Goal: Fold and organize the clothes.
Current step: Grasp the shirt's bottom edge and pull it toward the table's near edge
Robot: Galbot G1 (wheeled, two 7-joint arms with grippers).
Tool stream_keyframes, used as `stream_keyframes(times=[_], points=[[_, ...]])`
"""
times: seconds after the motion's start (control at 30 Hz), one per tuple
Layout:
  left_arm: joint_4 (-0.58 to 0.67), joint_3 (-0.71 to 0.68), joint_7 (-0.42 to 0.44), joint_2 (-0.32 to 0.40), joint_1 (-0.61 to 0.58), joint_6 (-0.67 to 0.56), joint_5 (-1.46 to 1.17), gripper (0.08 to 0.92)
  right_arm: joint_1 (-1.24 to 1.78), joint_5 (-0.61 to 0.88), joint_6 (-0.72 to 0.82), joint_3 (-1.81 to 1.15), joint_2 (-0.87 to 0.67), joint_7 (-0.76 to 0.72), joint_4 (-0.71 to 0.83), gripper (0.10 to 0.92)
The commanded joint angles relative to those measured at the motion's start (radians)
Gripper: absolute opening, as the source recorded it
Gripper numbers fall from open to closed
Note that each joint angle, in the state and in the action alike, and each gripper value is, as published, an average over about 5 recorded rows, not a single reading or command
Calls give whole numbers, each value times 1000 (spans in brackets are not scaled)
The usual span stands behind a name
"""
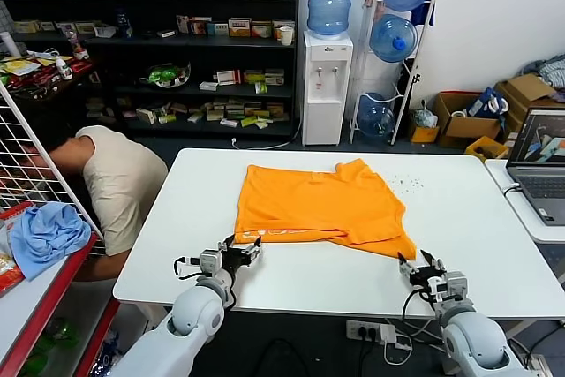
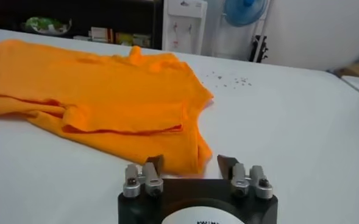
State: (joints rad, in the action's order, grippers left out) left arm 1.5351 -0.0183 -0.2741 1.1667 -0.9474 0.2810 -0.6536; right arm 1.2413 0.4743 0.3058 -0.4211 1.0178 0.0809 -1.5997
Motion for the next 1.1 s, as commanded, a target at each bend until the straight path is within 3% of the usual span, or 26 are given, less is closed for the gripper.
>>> stream_keyframes(times=[0.03,0.37,0.47,0.67,1.1], points=[[-43,-8,29,6,13,10,-16,654,-4,9,6,-2,0,2,24,455],[1,0,23,-23,-11,9,-35,368,21,16,6,-8,-27,-14,-12,170],[34,0,23,-47,-32,10,-46,282,44,20,8,-15,-44,-10,-42,127],[118,5,10,-109,-86,14,-79,123,125,32,24,-33,-96,11,-138,126],[389,30,-68,-245,-314,57,-110,101,414,26,71,-75,-115,73,-387,126]])
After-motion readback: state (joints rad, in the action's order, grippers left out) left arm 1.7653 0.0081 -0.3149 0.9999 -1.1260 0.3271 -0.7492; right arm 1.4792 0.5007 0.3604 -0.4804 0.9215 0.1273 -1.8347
